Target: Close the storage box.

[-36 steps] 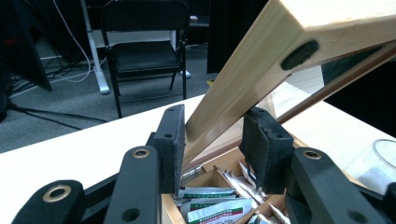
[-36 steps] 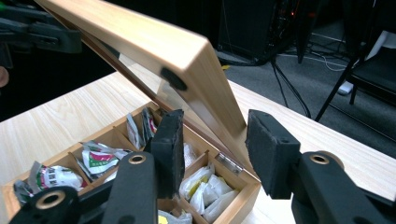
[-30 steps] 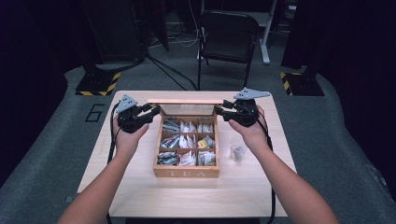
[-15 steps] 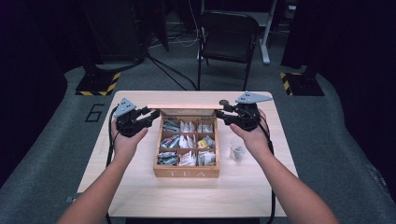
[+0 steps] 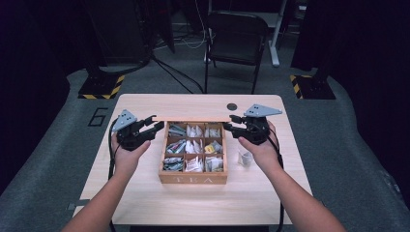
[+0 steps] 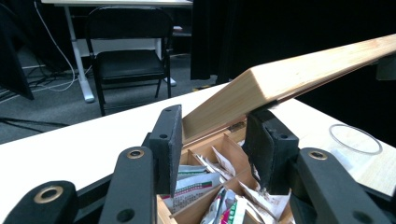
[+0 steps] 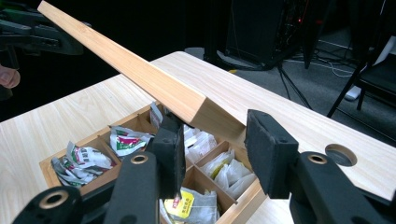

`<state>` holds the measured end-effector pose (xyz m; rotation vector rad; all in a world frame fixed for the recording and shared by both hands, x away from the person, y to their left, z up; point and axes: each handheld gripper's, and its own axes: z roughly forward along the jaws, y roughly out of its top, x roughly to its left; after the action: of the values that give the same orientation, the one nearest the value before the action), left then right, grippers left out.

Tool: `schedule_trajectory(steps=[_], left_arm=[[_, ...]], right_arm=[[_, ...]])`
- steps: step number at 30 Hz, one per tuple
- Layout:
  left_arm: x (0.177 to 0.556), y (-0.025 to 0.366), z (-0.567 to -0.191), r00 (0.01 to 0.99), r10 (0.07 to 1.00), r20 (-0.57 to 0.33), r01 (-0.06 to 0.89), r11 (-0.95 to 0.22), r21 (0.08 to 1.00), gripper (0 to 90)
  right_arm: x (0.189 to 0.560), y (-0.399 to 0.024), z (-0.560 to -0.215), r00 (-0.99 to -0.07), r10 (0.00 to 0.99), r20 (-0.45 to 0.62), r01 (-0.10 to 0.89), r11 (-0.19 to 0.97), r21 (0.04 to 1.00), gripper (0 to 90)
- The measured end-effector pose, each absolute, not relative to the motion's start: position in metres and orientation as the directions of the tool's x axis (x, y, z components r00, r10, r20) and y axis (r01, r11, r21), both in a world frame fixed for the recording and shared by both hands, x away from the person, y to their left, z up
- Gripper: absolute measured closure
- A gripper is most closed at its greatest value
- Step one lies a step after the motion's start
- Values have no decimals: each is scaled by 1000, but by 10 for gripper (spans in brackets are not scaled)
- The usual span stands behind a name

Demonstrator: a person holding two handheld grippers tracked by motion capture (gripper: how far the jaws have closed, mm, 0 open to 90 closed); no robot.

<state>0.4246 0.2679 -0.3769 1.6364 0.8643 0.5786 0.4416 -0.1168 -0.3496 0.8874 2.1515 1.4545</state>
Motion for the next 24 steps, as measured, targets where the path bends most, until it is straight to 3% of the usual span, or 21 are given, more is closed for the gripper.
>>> schedule_trajectory(steps=[24], left_arm=[[392,271,-403,632,773,-41,217,-126,968,571]], right_arm=[[416,-119,-381,-737,676,14,267,271,925,549]])
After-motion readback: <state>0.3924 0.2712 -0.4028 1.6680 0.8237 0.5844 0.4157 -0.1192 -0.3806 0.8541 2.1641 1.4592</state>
